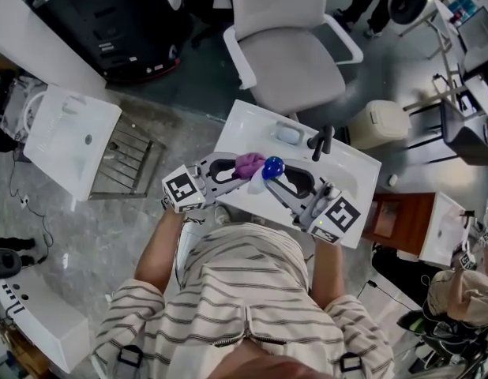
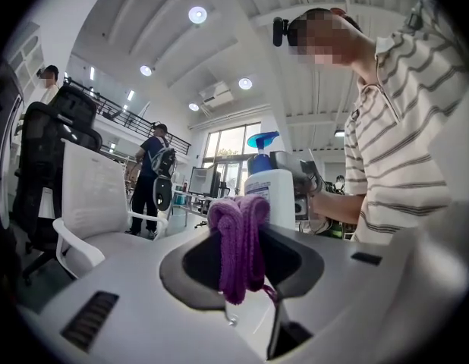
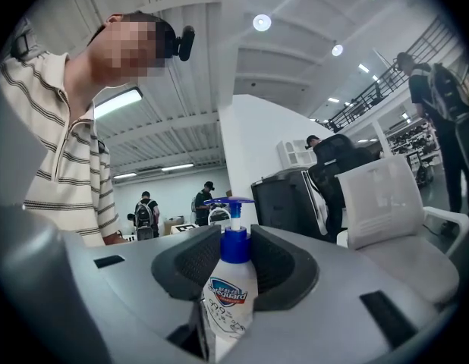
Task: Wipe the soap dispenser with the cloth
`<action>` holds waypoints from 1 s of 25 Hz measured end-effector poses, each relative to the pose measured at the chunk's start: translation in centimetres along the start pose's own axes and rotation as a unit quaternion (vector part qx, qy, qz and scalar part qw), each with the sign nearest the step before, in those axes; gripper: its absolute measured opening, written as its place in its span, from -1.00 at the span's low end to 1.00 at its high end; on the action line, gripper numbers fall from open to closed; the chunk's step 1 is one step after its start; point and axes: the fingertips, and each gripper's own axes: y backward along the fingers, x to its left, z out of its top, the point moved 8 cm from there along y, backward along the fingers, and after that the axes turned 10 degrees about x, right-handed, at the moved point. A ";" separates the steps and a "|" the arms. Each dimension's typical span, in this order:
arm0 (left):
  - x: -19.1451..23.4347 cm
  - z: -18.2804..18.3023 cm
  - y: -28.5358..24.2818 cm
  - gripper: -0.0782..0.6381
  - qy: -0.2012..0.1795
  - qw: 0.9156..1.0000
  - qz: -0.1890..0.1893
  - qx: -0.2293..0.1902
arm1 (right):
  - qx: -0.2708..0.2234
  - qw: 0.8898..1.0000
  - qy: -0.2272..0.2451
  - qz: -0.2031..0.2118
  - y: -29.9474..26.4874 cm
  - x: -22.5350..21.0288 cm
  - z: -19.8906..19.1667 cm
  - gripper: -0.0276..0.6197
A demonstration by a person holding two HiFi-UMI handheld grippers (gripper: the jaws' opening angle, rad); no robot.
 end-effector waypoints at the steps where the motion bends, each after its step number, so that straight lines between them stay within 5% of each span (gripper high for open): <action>1: 0.0 0.0 0.2 -0.46 0.002 1.000 0.004 -0.003 | 0.002 1.000 -0.001 -0.003 -0.1 -0.1 -0.1 -0.51; 8: 0.0 0.3 0.9 -0.46 0.014 0.999 0.041 -0.026 | 0.001 0.999 -0.019 -0.040 -0.3 -1.3 -0.4 -0.51; 14: -0.5 0.4 1.0 -0.46 -0.008 0.993 0.114 -0.003 | 0.000 0.996 -0.033 -0.081 -0.9 -1.6 -0.9 -0.51; 20: -0.8 1.1 2.0 -0.45 -0.016 0.978 0.207 0.003 | -0.010 0.984 -0.062 -0.164 -2.0 -2.5 -1.6 -0.51; 25: -0.7 0.9 3.1 -0.45 -0.032 0.955 0.293 0.029 | -0.005 0.971 -0.090 -0.221 -3.3 -3.3 -2.5 -0.51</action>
